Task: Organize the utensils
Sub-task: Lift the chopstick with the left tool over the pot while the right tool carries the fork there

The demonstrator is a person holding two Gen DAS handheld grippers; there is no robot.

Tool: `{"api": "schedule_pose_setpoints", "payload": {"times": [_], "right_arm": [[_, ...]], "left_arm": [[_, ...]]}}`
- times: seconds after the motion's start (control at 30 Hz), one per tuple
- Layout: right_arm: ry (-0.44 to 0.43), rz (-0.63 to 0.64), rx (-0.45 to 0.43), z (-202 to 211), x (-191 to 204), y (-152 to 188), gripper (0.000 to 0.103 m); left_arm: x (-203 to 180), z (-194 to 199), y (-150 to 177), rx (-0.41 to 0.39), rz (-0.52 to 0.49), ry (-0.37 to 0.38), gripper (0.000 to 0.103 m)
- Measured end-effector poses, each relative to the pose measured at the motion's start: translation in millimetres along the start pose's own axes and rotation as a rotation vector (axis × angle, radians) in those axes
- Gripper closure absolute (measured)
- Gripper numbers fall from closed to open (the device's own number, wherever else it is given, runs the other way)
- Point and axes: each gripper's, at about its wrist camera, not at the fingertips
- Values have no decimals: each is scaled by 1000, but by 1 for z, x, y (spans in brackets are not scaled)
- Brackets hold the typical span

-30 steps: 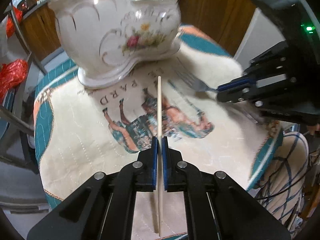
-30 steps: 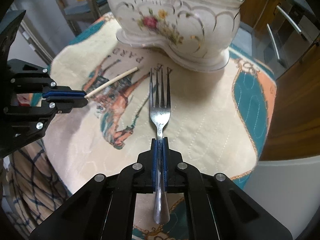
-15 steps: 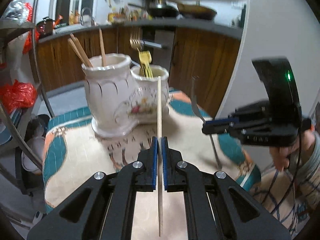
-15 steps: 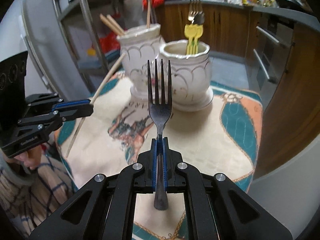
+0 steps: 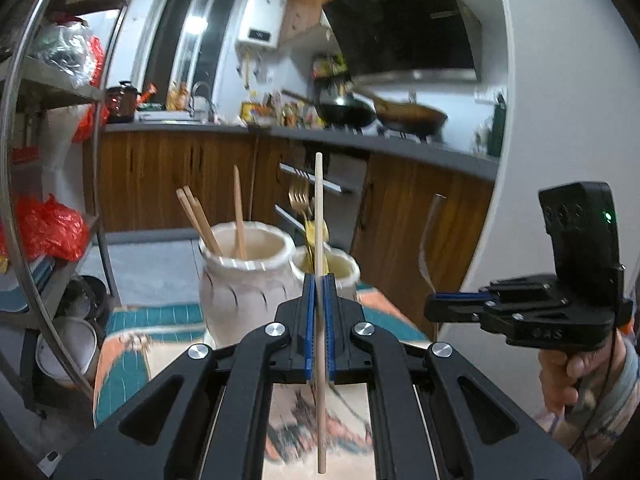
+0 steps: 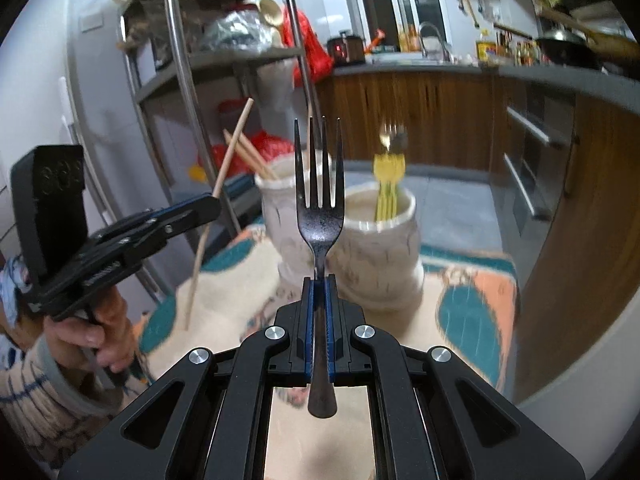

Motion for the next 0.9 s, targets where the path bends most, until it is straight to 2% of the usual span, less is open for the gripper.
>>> {"api": "schedule_pose_setpoints", "payload": {"times": [0.17, 0.67, 0.77, 0.9], "right_arm": [[-22, -4, -69, -2, -3, -23, 97], [-91, -28, -193, -29, -24, -69, 97], [-90, -29, -208, -30, -29, -76, 97], [-80, -34, -229, -32, -34, -83, 97]], "left_arm": [[9, -7, -23, -89, 21, -20, 99], [15, -36, -67, -304, 8, -125, 99], [13, -42, -71, -340, -5, -168, 99], [13, -55, -75, -351, -23, -204, 99]]}}
Point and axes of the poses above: each gripper's, at about its wrist camera, not at the fingertips, and z roughly against the way its jaws point, x to its left, y to its underside, and after that the axes turned 4 degrees about -z, right-handed
